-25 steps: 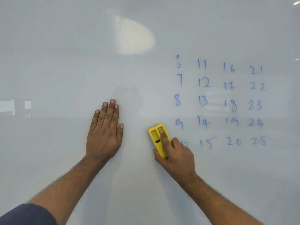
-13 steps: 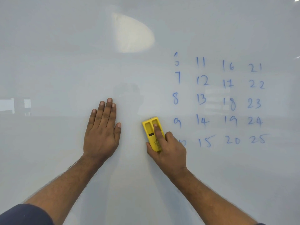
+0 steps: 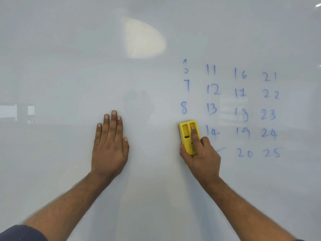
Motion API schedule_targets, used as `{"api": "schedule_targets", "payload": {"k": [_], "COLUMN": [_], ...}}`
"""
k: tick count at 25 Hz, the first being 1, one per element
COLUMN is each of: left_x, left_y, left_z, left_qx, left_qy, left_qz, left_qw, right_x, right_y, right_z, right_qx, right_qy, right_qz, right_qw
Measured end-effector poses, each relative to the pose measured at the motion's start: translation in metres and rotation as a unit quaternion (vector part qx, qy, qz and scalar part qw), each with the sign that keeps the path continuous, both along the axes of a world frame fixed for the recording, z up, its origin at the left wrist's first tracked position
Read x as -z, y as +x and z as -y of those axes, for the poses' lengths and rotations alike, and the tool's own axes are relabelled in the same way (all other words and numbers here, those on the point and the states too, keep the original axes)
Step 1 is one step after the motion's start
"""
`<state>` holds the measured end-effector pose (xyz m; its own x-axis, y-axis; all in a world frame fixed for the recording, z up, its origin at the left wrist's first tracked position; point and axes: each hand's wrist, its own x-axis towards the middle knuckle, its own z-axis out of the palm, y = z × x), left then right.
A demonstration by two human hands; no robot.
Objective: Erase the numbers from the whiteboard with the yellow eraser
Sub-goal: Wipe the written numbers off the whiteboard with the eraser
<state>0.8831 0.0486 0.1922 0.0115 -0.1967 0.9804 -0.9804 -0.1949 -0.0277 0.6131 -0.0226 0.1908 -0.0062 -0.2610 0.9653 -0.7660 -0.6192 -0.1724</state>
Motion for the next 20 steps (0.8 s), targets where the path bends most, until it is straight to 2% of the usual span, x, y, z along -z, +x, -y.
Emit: {"api": "schedule_targets", "payload": {"k": [3,7,15,20], "left_x": [0.002,-0.005,-0.028,-0.050], "left_y": [-0.011,-0.016,-0.038,-0.065], "left_z": [0.004,0.009,0.016,0.031], "left_qx": [-0.006,0.002,0.005,0.019], "left_qy": [-0.003,0.009,0.024,0.028], "left_qz": [-0.018,0.015,0.045,0.056], "left_qw": [1.000,1.000,0.999,0.998], "right_x": [-0.001,0.009,-0.004,-0.005], "right_y": [0.011,-0.001,-0.018,-0.019], "right_z": [-0.004,0.001,0.011,0.012], "right_qx": [-0.013,-0.017,-0.009,-0.010], "right_qy": [-0.005,-0.044,-0.011,-0.057], "right_qz": [-0.009,-0.090,-0.042,-0.109], "right_qw": [1.000,0.995,0.999,0.992]}}
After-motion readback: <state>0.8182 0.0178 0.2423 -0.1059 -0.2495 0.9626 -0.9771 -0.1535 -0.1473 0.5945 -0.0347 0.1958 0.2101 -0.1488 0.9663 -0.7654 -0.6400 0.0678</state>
